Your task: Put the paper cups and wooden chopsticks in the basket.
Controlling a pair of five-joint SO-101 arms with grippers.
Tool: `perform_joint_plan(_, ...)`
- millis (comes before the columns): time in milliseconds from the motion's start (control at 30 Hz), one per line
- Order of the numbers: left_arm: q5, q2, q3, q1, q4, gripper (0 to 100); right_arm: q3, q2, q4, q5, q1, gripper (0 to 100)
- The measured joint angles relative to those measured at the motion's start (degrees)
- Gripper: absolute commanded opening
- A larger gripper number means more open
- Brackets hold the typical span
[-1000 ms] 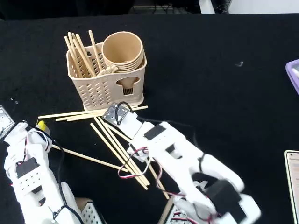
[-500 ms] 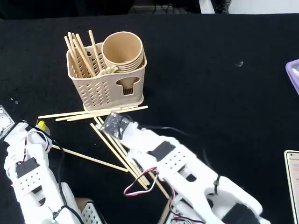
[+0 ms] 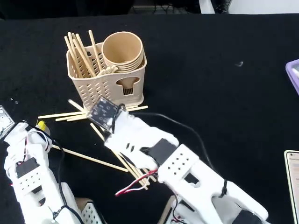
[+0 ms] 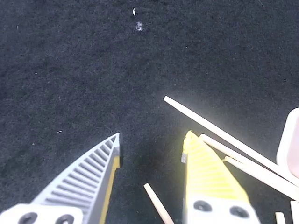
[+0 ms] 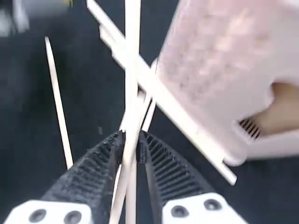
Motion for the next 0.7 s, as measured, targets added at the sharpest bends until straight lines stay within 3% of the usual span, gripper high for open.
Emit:
perform_joint_plan(300,0.0,0.0,0.0,0.0,0.0,22,-18.02,1.23,0.0,-0.97,-2.55,1.1)
perform_joint_plan(700,0.0,0.0,0.0,0.0,0.0,22,-43.16,16.79,0.0,-1.41,0.0,1.1)
